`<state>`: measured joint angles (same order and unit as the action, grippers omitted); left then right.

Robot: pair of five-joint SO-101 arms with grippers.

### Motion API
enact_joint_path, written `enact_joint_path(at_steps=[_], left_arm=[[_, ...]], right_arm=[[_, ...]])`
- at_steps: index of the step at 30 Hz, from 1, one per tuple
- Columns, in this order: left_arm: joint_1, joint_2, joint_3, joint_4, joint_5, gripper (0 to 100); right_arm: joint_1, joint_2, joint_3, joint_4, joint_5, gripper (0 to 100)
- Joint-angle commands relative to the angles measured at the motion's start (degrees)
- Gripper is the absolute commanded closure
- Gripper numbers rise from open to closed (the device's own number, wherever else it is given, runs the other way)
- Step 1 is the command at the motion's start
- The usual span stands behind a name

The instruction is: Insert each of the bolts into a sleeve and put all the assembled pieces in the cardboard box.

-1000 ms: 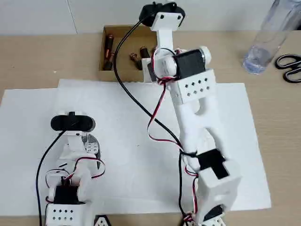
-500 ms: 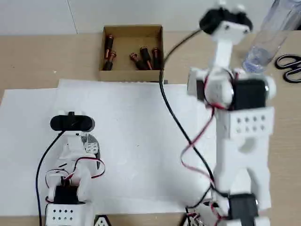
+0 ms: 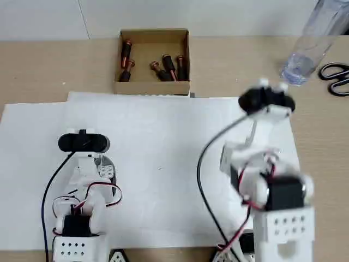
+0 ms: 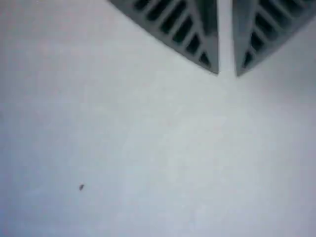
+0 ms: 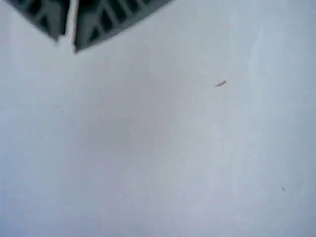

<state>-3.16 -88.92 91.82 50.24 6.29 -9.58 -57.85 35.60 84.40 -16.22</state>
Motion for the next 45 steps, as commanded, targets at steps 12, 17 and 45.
enact_joint_path(at_steps=[12, 17, 45], left_arm=[[-0.09, -0.62, -0.40, -1.14, -0.18, 99], [-0.09, -0.62, -0.40, -1.14, -0.18, 99], [-0.09, -0.62, -0.40, -1.14, -0.18, 99]], right_arm=[[0.13, -27.21, 33.76, -16.04, 7.30, 99.7], [0.04, -27.65, 40.70, -22.55, 8.79, 99.7], [0.13, -27.91, 55.38, -36.70, 8.70, 99.5]])
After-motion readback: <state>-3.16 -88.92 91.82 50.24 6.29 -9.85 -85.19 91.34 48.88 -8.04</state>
